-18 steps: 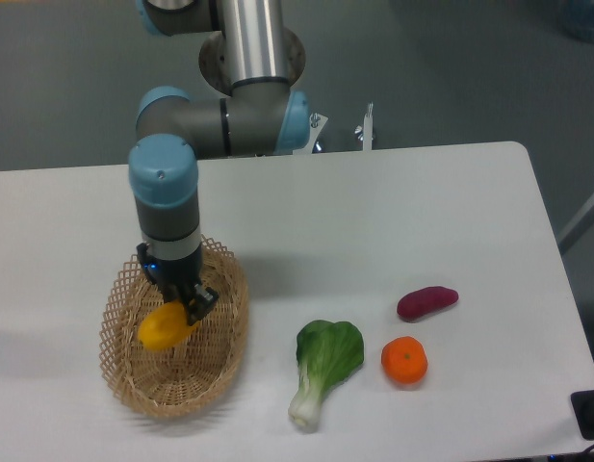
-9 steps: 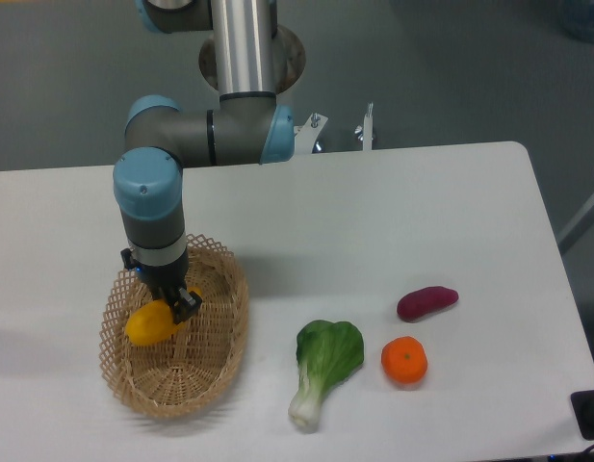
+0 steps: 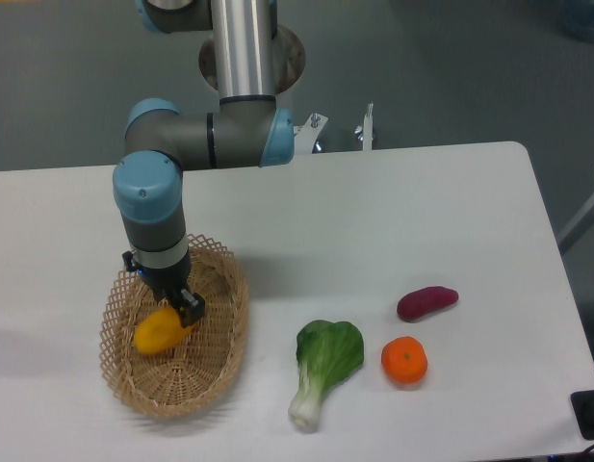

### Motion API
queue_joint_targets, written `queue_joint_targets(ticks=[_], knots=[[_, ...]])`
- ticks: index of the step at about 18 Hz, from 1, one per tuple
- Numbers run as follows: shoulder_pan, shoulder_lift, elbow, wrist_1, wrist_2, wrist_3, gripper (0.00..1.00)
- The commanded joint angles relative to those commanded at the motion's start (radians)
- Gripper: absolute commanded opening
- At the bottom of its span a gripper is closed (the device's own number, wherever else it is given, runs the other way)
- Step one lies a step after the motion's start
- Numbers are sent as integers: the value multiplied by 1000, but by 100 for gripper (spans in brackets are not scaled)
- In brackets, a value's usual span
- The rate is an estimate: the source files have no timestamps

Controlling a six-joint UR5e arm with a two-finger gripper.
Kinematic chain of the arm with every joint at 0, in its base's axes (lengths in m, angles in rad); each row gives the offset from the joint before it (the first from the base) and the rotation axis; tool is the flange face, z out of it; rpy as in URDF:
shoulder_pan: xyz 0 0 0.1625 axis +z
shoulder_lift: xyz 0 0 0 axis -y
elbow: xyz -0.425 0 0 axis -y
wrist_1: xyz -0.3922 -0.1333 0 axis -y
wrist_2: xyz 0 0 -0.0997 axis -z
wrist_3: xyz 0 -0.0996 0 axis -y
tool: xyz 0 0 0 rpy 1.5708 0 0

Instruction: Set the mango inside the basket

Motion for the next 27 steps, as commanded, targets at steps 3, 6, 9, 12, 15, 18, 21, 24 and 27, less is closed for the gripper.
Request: queue_joint_targets(ticks=[3, 6, 9, 12, 15, 18, 21, 24, 27], knots=[[6, 14, 8, 6, 0, -2, 100], [38, 26, 21, 6, -6, -20, 100], [66, 28, 46, 6, 11, -41, 100], [124, 52, 55, 5, 52, -37, 100], [175, 78, 63, -8, 52, -23, 100], [216, 103, 66, -21, 52, 32, 100], [281, 146, 93, -144, 48, 174, 100], [346, 182, 136, -262, 40, 296, 100], [393, 196, 167, -327, 34, 383, 100]])
